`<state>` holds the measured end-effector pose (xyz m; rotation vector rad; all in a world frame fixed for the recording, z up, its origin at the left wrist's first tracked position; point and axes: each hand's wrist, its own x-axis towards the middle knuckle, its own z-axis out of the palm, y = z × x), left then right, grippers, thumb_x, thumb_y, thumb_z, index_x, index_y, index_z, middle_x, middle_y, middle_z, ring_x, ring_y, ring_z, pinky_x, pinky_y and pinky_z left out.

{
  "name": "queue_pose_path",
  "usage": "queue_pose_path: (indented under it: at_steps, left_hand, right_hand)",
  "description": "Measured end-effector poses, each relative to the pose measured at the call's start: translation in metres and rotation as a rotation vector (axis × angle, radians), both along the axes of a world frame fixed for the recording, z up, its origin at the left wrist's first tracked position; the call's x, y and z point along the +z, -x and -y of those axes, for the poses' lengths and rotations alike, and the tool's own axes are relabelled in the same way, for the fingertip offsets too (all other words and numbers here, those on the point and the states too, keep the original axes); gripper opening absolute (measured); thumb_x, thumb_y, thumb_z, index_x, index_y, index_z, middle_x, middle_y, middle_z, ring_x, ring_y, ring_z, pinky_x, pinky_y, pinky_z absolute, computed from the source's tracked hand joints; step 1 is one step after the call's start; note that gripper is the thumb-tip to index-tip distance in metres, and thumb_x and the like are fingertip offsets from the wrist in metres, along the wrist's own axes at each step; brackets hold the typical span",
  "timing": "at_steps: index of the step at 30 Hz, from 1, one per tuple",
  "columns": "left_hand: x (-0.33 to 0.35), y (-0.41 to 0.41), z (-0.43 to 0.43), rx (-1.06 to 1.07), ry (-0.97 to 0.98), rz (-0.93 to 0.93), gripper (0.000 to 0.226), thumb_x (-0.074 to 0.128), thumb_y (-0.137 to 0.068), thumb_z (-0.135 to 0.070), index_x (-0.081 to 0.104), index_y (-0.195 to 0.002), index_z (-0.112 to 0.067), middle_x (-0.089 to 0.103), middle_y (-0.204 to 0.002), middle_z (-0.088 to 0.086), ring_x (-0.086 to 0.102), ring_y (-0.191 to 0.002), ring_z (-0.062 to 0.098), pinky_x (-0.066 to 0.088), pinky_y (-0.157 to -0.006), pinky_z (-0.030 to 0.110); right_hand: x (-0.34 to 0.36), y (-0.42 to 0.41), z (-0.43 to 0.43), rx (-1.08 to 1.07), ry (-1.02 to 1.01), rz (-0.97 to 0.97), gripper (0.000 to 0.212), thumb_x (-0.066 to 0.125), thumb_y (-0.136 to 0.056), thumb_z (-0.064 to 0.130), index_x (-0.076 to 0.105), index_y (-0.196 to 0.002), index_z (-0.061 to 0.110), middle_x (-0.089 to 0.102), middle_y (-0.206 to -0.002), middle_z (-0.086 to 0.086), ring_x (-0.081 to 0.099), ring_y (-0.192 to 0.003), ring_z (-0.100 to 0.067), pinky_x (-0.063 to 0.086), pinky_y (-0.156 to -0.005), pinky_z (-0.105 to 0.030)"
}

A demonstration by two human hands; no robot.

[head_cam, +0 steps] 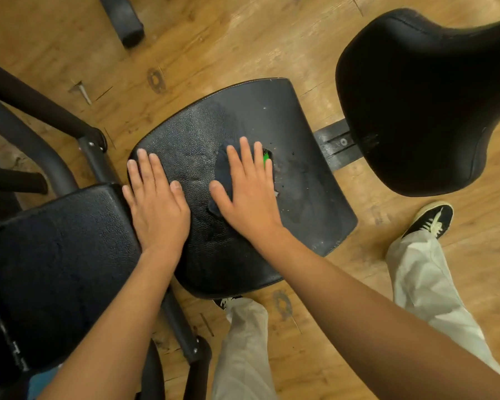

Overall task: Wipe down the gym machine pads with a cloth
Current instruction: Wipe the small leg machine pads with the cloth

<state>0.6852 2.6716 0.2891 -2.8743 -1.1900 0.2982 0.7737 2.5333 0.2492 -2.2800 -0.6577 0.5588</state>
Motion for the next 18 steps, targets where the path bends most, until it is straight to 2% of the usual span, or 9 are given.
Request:
queue_pose_path:
  at_steps: [5, 9, 13, 16, 18]
  left_hand:
    - [-0.003, 0.0, 0.002, 0.007, -0.003, 0.029, 0.062, 0.032, -0.107, -0.028, 0.013, -0.162, -0.009, 0.004, -0.171, 0.004, 0.002, -0.158, 0.025, 0.012, -0.124, 0.056]
    - [-0.005, -0.001, 0.003, 0.012, -0.022, 0.026, 0.061, 0.032, -0.107, -0.027, 0.014, -0.162, -0.01, 0.004, -0.171, 0.004, 0.002, -0.158, 0.025, 0.011, -0.125, 0.055]
    - [-0.005, -0.001, 0.003, 0.021, -0.019, 0.025, 0.061, 0.031, -0.107, -0.027, 0.013, -0.162, -0.01, 0.004, -0.171, 0.004, 0.001, -0.158, 0.024, 0.009, -0.125, 0.055]
    - [-0.005, -0.001, 0.004, 0.022, -0.021, 0.023, 0.061, 0.031, -0.107, -0.027, 0.013, -0.163, -0.01, 0.003, -0.171, 0.004, 0.001, -0.158, 0.024, 0.01, -0.125, 0.055]
    - [-0.004, -0.002, 0.004, 0.023, -0.02, 0.023, 0.061, 0.032, -0.107, -0.027, 0.013, -0.162, -0.01, 0.003, -0.171, 0.004, 0.001, -0.158, 0.025, 0.01, -0.125, 0.056]
  right_hand:
    - [-0.015, 0.0, -0.03, 0.007, 0.136, 0.156, 0.07, 0.042, -0.102, 0.045, 0.03, -0.16, 0.007, 0.02, -0.169, -0.015, 0.009, -0.156, -0.041, 0.015, -0.125, -0.055]
    - [-0.023, -0.021, -0.05, 0.051, 0.105, 0.221, 0.064, 0.039, -0.105, 0.038, 0.029, -0.16, 0.007, 0.021, -0.169, -0.014, 0.011, -0.156, -0.041, 0.016, -0.125, -0.054]
    - [-0.022, -0.048, -0.074, 0.08, 0.083, 0.185, 0.061, 0.035, -0.106, 0.036, 0.028, -0.16, 0.007, 0.019, -0.169, -0.012, 0.01, -0.156, -0.039, 0.014, -0.125, -0.053]
    - [-0.024, -0.044, -0.058, 0.146, 0.036, 0.206, 0.06, 0.04, -0.105, 0.033, 0.03, -0.16, 0.008, 0.02, -0.17, -0.01, 0.011, -0.157, -0.036, 0.018, -0.125, -0.054]
    - [-0.028, -0.038, -0.039, 0.189, 0.06, 0.247, 0.062, 0.041, -0.105, 0.037, 0.03, -0.161, 0.014, 0.02, -0.17, -0.005, 0.013, -0.157, -0.032, 0.019, -0.124, -0.056]
